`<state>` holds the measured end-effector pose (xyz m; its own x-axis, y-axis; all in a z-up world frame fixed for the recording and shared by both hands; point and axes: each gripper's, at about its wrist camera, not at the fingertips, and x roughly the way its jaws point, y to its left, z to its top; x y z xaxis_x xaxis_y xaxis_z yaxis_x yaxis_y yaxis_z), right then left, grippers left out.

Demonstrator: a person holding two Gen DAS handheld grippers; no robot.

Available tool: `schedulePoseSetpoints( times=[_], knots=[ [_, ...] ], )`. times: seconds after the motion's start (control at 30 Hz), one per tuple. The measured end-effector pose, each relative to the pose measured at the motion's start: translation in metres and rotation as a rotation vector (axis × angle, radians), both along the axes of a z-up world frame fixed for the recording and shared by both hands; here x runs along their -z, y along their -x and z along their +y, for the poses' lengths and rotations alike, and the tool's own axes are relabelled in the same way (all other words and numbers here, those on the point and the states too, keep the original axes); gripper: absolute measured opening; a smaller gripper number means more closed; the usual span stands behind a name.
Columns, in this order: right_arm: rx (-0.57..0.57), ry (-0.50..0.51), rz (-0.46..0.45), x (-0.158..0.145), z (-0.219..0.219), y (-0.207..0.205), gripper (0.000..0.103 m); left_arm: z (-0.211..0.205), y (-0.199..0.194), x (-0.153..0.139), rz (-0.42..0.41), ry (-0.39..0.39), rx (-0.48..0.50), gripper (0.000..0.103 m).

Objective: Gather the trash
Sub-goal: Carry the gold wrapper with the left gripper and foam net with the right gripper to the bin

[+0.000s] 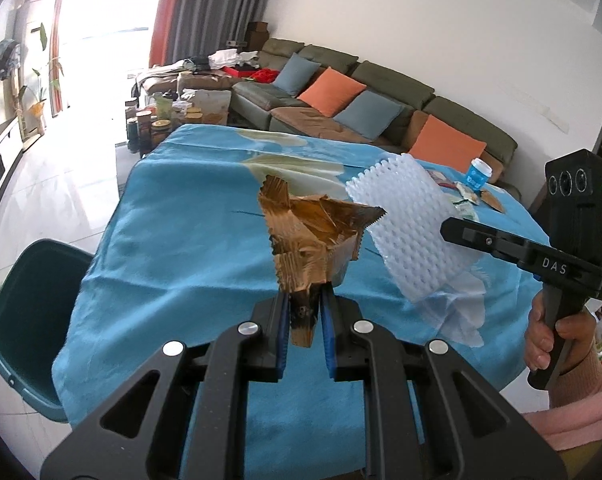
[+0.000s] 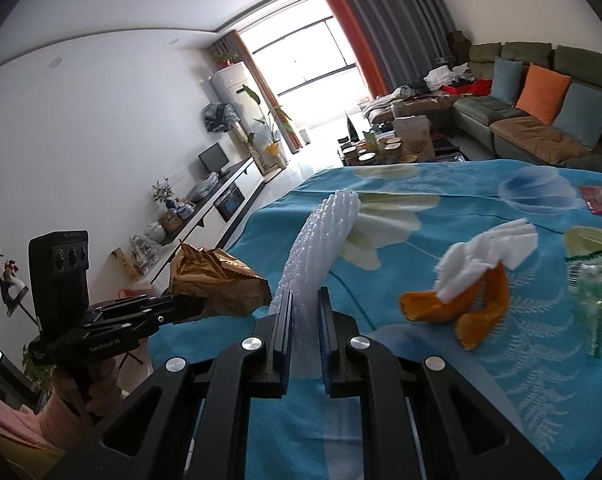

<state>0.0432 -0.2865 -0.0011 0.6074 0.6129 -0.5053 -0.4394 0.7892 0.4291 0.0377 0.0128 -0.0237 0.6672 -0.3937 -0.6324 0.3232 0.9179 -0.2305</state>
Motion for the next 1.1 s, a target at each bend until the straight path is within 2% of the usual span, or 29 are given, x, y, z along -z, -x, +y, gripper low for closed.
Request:
schedulePoseSetpoints(
  times=[1.1],
  knots=[
    [-0.196,-0.004,0.012,0.003,0.086,-0.032,0.011,0.064,0.022,-0.007,-0.026,-0.012,-0.199,0.014]
  ],
)
